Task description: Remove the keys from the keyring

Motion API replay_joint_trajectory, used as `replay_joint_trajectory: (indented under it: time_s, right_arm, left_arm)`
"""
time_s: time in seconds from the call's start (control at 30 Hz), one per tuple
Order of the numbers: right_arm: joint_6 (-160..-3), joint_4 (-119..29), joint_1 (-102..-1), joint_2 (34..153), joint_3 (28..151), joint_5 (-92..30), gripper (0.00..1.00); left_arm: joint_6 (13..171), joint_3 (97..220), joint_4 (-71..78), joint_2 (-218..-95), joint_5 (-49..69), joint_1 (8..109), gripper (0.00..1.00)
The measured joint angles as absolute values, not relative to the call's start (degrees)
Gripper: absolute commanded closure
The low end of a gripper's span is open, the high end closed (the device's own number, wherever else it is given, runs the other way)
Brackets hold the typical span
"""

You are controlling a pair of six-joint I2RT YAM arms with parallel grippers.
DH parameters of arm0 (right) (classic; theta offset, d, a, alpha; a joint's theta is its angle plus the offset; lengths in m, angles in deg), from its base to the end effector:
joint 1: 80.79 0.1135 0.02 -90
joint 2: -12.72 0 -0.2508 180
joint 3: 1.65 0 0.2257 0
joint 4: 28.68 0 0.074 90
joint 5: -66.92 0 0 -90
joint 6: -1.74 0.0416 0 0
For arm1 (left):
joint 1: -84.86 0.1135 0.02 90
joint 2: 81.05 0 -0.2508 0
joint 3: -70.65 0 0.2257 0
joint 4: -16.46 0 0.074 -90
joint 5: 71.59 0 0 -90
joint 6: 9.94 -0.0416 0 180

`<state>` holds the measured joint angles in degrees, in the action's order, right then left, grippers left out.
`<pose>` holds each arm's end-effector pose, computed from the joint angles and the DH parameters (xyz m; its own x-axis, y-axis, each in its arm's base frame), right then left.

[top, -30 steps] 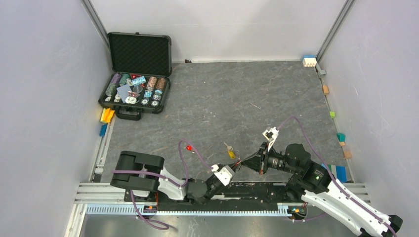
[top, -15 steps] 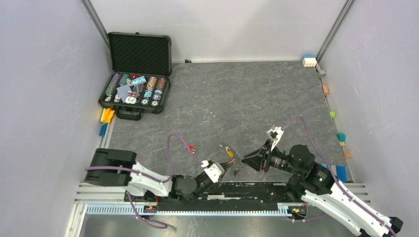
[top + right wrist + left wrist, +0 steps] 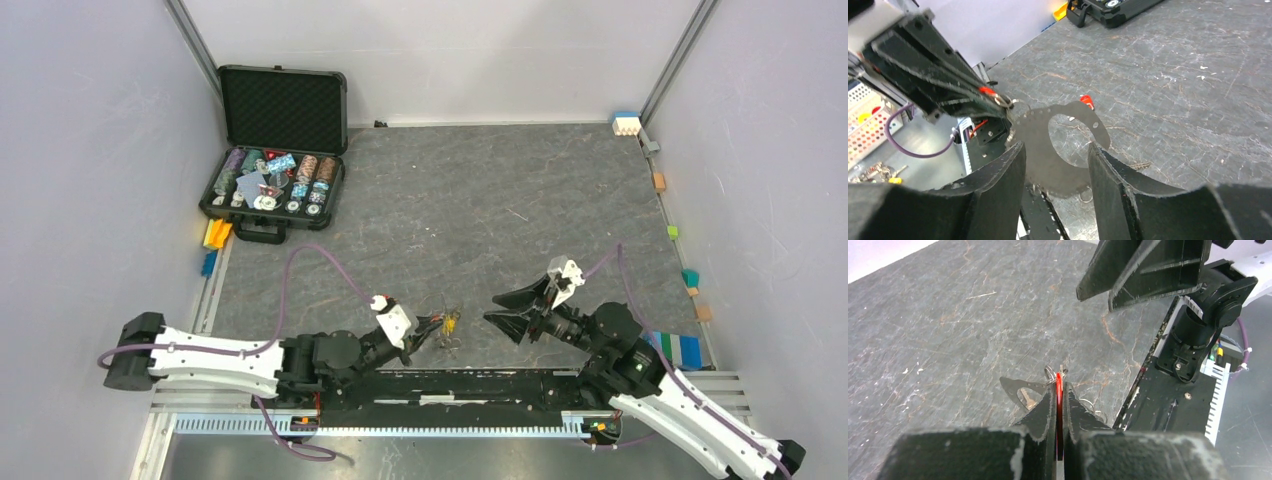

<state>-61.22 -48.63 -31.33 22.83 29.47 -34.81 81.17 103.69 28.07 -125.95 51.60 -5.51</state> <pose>0.0576 0.0804 0.2406 -0.3876 0.2316 -0.8922 -0.7859 0.4229 0.4512 0.0217 -0.1722 0.2437 -0.0163 -0.0061 -0.9998 0.8402 0.5420 -0.0170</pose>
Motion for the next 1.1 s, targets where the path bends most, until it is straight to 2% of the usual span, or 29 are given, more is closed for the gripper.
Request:
replay_joint_trajectory:
  time_s: [0.2,0.47,0.83,1.1]
  right_arm:
    - [-64.60,-36.48,-31.33,27.18,24.24,-39.00,0.46]
    - [-69.74,-26.12,-31.33,32.07,23.24,-43.11,0.49]
    - [-76.65,-24.42,-31.33,32.62,23.24,-47.27,0.50]
    - [-78.09,-28.59,-31.33,33.67,23.70,-47.11,0.51]
  left_arm:
    - [83.77,111.78,7.52,-120.14,45.72,-1.99,0.98]
    - [83.70,122.01,-6.68,-123.59,35.80,2.78,0.98]
    - [76.75,136.87,-21.85,-133.45,23.19,7.17,0.98]
    - [74.17,140.85,-27.12,-135.29,21.48,7.28,0.98]
